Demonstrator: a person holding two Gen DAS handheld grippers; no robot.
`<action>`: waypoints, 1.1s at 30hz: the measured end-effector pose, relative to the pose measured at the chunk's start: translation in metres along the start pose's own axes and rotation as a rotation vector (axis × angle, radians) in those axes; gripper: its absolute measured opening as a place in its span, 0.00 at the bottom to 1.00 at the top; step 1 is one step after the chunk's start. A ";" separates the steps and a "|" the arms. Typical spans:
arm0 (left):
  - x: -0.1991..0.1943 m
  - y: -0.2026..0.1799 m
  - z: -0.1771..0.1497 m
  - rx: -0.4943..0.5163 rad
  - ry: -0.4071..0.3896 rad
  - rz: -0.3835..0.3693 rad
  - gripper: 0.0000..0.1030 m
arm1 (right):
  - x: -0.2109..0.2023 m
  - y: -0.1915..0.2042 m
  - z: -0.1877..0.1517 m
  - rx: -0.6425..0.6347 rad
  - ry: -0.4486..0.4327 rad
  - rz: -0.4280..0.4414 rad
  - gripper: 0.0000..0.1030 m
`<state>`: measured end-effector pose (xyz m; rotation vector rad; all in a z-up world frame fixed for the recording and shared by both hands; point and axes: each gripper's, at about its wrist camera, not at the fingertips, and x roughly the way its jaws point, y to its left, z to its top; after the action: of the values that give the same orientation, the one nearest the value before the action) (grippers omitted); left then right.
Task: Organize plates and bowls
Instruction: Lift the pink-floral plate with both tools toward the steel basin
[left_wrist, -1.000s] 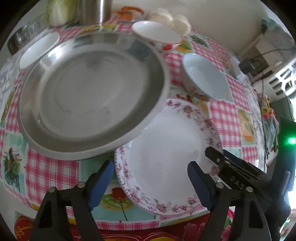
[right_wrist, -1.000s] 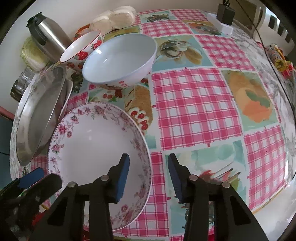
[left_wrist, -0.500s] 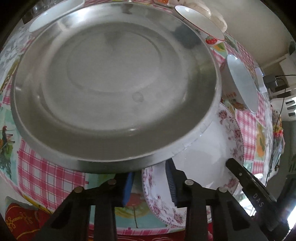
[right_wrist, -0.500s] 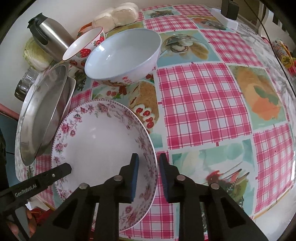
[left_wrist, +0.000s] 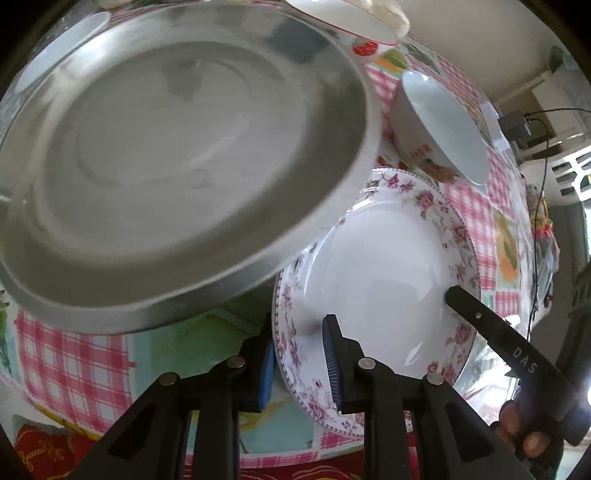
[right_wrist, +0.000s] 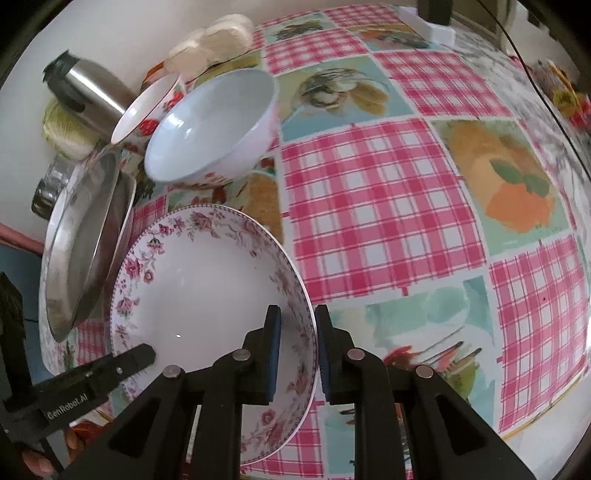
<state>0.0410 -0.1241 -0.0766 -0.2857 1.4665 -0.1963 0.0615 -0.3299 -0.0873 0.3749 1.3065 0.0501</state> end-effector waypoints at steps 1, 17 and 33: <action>0.001 -0.001 0.000 -0.002 -0.001 -0.004 0.26 | 0.000 -0.003 0.001 0.004 0.000 0.009 0.18; -0.006 0.002 0.016 0.048 -0.045 -0.007 0.25 | -0.020 -0.011 0.003 0.011 -0.055 0.045 0.16; -0.034 -0.001 0.003 0.098 -0.098 -0.070 0.24 | -0.057 -0.014 -0.015 0.029 -0.134 0.083 0.16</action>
<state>0.0406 -0.1143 -0.0443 -0.2638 1.3467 -0.3058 0.0290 -0.3536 -0.0418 0.4504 1.1596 0.0747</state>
